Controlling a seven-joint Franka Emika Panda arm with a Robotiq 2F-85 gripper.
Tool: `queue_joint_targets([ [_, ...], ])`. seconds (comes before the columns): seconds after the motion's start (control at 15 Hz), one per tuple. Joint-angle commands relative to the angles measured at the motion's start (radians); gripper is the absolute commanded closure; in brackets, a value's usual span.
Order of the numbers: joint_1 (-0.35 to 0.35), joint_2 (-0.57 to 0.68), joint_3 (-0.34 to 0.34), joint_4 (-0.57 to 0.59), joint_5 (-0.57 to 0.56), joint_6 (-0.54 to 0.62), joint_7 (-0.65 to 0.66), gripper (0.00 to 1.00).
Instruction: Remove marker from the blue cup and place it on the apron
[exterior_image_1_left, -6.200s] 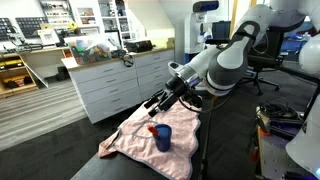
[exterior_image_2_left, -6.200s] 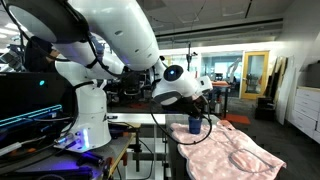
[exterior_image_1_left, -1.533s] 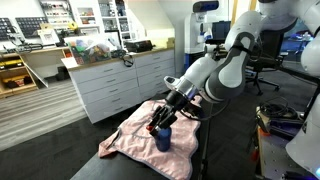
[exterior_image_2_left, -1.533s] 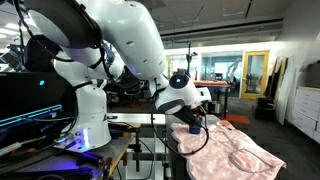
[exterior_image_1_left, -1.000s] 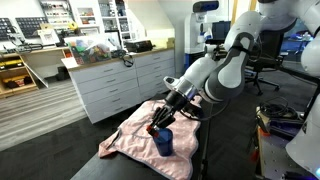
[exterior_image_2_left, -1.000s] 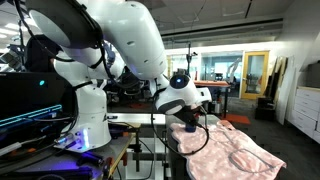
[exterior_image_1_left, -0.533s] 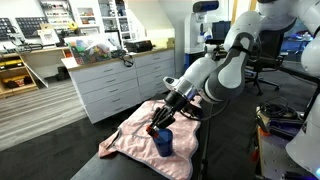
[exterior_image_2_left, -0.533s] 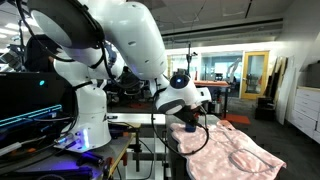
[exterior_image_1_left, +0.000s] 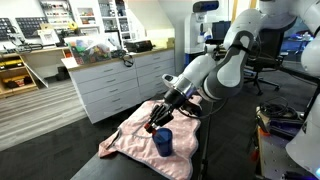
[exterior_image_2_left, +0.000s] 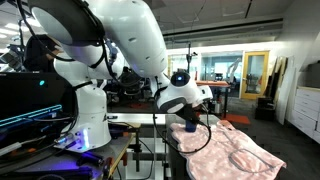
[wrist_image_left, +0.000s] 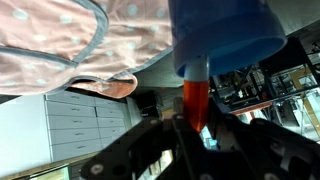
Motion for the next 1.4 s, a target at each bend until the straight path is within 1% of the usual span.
queue_joint_targets([
  [0.0, -0.017, -0.076, 0.031, -0.014, 0.021, 0.0, 0.033, 0.93],
  [0.47, -0.036, -0.114, 0.067, -0.01, 0.038, 0.005, 0.039, 0.92],
  [0.53, -0.033, -0.128, 0.062, -0.006, 0.006, 0.012, 0.079, 0.93],
  [0.6, -0.034, -0.138, 0.067, -0.007, 0.009, 0.014, 0.088, 0.93],
  [0.67, -0.042, -0.142, 0.08, -0.015, 0.045, 0.012, 0.068, 0.93],
  [1.0, -0.06, -0.161, 0.123, -0.034, 0.063, 0.003, 0.099, 0.93],
  [1.27, -0.082, -0.165, 0.167, -0.053, 0.087, -0.007, 0.141, 0.93],
  [1.33, -0.083, -0.168, 0.17, -0.053, 0.072, -0.006, 0.173, 0.93],
])
